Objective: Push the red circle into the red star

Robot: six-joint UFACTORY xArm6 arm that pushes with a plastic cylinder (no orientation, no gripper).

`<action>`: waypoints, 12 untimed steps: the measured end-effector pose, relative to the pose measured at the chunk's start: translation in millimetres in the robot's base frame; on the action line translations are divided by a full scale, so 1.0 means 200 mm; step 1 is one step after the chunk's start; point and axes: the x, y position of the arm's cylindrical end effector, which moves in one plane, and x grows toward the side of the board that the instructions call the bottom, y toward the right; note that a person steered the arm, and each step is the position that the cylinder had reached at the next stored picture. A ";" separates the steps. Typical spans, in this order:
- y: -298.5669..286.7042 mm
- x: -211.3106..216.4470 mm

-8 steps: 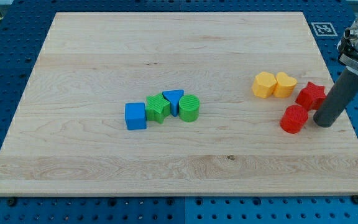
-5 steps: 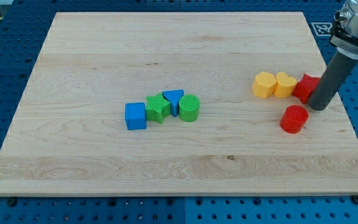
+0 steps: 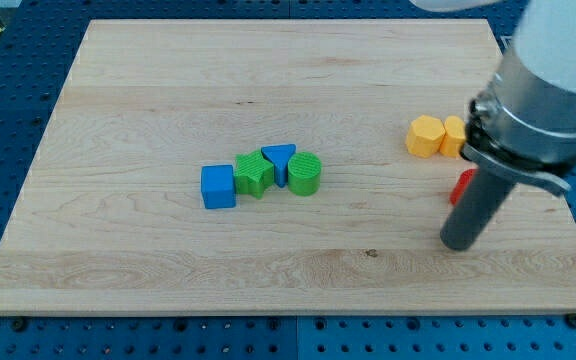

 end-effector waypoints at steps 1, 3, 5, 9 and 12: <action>0.08 -0.17; 0.47 -0.20; 0.40 -0.20; 0.40 -0.18; 0.38 -0.33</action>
